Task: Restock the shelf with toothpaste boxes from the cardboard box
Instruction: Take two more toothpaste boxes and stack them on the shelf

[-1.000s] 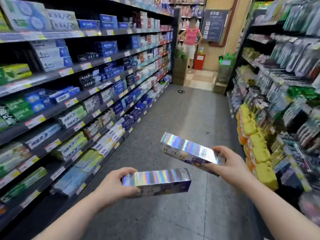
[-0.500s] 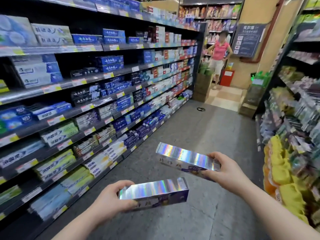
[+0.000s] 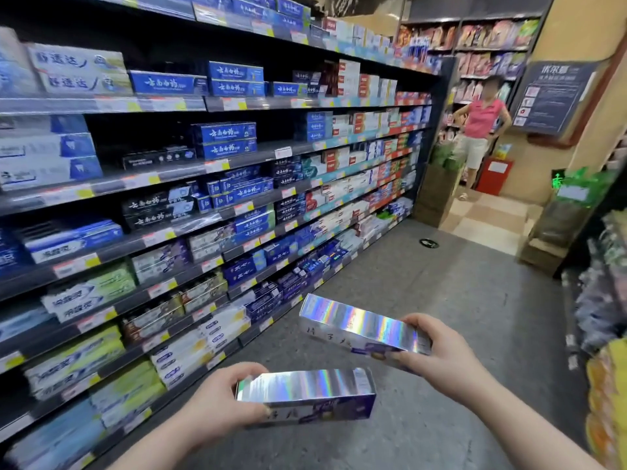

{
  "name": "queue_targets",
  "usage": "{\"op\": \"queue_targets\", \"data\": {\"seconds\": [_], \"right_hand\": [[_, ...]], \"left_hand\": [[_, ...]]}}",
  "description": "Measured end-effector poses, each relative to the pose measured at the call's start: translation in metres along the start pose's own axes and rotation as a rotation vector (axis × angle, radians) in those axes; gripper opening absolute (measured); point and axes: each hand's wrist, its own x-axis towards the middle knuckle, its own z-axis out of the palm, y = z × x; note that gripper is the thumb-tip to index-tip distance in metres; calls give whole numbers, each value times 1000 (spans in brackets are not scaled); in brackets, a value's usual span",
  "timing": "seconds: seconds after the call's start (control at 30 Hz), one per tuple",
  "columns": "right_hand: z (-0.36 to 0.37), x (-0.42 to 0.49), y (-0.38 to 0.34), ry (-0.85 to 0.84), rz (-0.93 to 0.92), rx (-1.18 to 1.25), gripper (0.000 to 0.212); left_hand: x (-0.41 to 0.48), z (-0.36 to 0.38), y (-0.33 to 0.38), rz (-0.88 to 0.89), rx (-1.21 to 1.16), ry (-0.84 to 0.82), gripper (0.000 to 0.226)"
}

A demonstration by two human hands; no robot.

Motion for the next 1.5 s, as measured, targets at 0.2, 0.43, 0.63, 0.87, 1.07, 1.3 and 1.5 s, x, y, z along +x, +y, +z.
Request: {"op": "queue_targets", "data": {"seconds": [0.2, 0.43, 0.63, 0.87, 1.07, 1.3, 1.5], "right_hand": [[-19, 118, 22, 3, -10, -17, 28], [-8, 255, 26, -99, -84, -74, 36], [30, 381, 15, -272, -261, -63, 41], [96, 526, -5, -529, -467, -68, 43], [188, 588, -53, -697, -598, -51, 41], [313, 607, -105, -791, -673, -79, 48], [415, 610, -133, -789, -767, -52, 39]], "left_hand": [[115, -5, 23, 6, 6, -19, 40], [200, -28, 16, -100, -4, 48, 40], [257, -52, -4, -245, -103, 192, 42], [317, -72, -12, -384, -175, 446, 42], [333, -88, -51, -525, -210, 575, 42], [327, -137, -123, -556, -234, 691, 52], [334, -185, -212, -574, -124, 662, 52]]}}
